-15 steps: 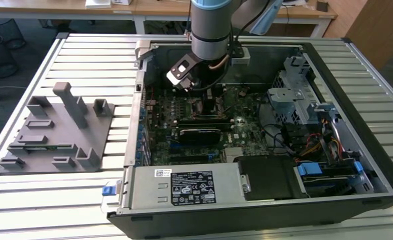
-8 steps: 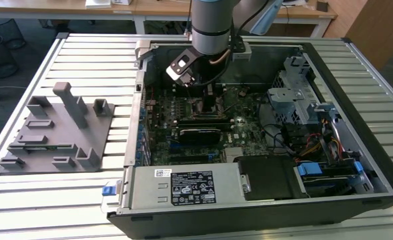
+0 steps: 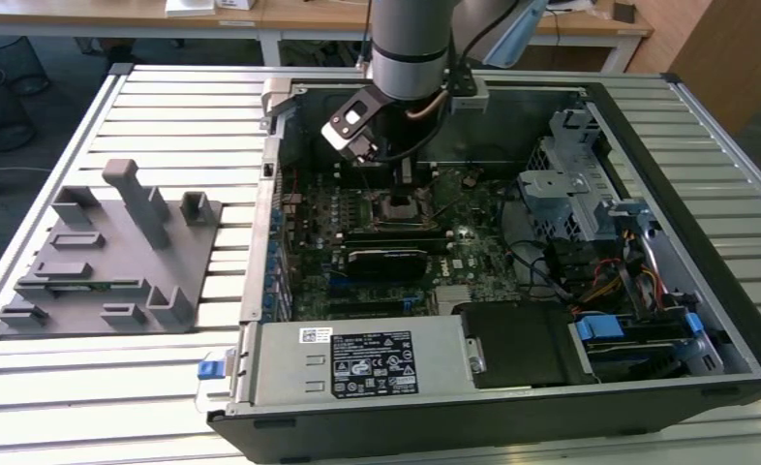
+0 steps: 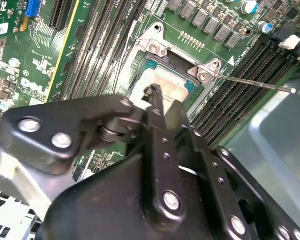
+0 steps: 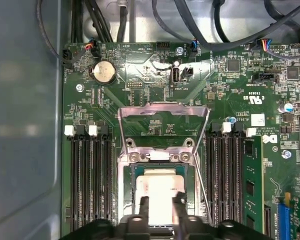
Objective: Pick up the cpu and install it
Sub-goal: 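Place the cpu into insertion slot, then close the cpu cover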
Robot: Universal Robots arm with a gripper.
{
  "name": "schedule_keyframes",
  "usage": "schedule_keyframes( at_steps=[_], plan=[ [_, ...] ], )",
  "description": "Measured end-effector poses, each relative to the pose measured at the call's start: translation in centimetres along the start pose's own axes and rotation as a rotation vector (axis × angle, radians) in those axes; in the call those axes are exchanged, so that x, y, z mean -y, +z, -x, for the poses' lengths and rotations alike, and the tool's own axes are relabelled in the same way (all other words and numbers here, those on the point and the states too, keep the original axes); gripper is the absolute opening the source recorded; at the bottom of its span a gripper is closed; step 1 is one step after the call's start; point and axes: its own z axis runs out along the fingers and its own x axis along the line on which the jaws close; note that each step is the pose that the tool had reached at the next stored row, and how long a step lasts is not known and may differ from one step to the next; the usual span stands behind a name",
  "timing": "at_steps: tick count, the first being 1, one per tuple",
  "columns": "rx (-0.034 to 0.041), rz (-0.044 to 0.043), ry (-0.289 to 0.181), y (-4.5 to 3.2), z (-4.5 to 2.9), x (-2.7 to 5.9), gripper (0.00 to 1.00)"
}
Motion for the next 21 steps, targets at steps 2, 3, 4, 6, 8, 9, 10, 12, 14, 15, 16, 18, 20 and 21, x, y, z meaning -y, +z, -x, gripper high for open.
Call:
schedule_keyframes(
  at_steps=[2,3,4,6,8,9,10,12,14,15,16,18,20,21],
  plan=[
    [0.0001,-0.0013,0.000,-0.12,0.00,-0.01,0.22],
    [0.0001,-0.0016,0.000,-0.18,0.00,-0.01,0.16],
    [0.0000,-0.0019,0.000,-0.23,0.00,-0.01,0.16],
    [0.0001,-0.0034,0.000,-0.32,0.00,-0.03,0.11],
    [0.0001,-0.0048,0.000,-0.41,0.00,-0.03,0.11],
    [0.0000,-0.0056,0.000,-0.43,0.00,-0.04,0.11],
    [-0.0001,-0.0060,0.000,-0.45,0.00,-0.04,0.11],
    [0.0002,-0.0073,0.000,-0.50,0.00,-0.05,0.11],
    [0.0003,-0.0080,0.000,-0.57,0.01,-0.05,0.11],
    [0.0002,-0.0084,0.000,-0.65,0.00,-0.05,0.11],
    [-0.0001,-0.0083,0.000,-0.65,0.00,-0.06,0.11],
    [0.0000,-0.0083,0.000,-0.66,0.00,-0.06,0.11],
    [0.0003,-0.0086,0.000,-0.71,0.01,-0.05,0.11],
    [0.0002,-0.0085,0.000,-0.72,0.01,-0.06,0.11]
  ],
)
